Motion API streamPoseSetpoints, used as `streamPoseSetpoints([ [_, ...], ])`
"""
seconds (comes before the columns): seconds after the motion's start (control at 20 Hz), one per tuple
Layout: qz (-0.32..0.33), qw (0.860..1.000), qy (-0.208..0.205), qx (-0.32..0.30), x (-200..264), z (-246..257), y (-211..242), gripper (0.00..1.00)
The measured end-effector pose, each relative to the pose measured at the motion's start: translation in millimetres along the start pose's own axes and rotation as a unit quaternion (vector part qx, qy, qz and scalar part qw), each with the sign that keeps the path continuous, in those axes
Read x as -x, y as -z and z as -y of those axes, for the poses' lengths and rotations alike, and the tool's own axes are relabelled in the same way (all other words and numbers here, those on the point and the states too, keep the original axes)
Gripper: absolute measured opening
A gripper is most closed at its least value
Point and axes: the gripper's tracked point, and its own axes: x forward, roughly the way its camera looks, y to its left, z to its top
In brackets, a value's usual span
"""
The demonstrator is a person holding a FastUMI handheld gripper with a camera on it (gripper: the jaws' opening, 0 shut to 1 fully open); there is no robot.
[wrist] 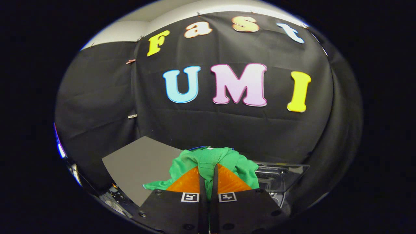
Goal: Put the clothes into the washing machine and then close the washing machine lid.
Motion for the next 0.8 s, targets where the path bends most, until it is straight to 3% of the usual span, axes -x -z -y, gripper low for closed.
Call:
streamPoseSetpoints([
  [0.45,-0.021,0.998,-0.055,-0.021,-14.9,62.3,14.1,0.07],
  [0.8,-0.065,0.997,-0.040,-0.027,-40.9,92.9,73.6,0.07],
])
